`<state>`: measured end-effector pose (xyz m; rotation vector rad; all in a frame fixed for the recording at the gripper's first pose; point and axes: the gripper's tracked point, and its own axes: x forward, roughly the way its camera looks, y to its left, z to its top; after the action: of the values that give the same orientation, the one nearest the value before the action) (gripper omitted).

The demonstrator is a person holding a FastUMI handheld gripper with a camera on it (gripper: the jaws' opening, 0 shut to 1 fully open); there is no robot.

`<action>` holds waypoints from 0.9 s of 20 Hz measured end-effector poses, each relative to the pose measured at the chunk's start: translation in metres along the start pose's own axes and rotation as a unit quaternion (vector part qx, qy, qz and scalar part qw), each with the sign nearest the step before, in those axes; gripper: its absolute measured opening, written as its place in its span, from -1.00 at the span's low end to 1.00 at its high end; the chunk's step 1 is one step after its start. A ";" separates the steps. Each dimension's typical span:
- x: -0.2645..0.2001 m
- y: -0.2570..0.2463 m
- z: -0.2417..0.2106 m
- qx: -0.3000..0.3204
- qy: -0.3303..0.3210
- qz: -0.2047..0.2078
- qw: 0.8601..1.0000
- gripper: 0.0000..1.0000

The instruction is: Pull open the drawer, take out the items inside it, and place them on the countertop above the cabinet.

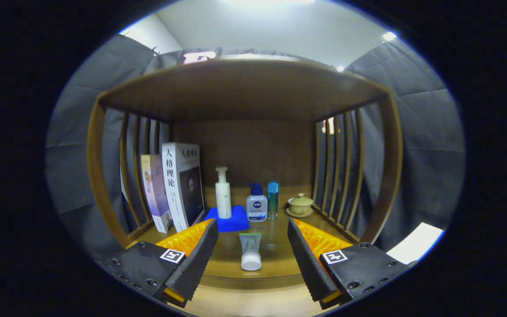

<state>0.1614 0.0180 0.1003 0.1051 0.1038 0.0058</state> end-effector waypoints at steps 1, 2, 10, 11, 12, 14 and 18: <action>-0.015 -0.004 0.001 -0.002 -0.010 -0.006 1.000 0.94; -0.031 -0.006 0.000 -0.005 -0.017 -0.010 1.000 0.94; -0.119 0.001 0.000 -0.004 -0.086 0.002 0.996 0.94; -0.127 0.001 -0.007 -0.002 -0.086 0.004 0.996 0.94; -0.135 0.001 -0.011 -0.002 -0.090 0.006 0.996 0.94; -0.149 0.001 -0.018 0.006 -0.103 0.005 0.995 0.94; -0.171 0.009 -0.039 0.000 -0.115 0.017 0.993 0.93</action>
<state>-0.0129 0.0289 0.0803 0.1062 -0.1281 0.0280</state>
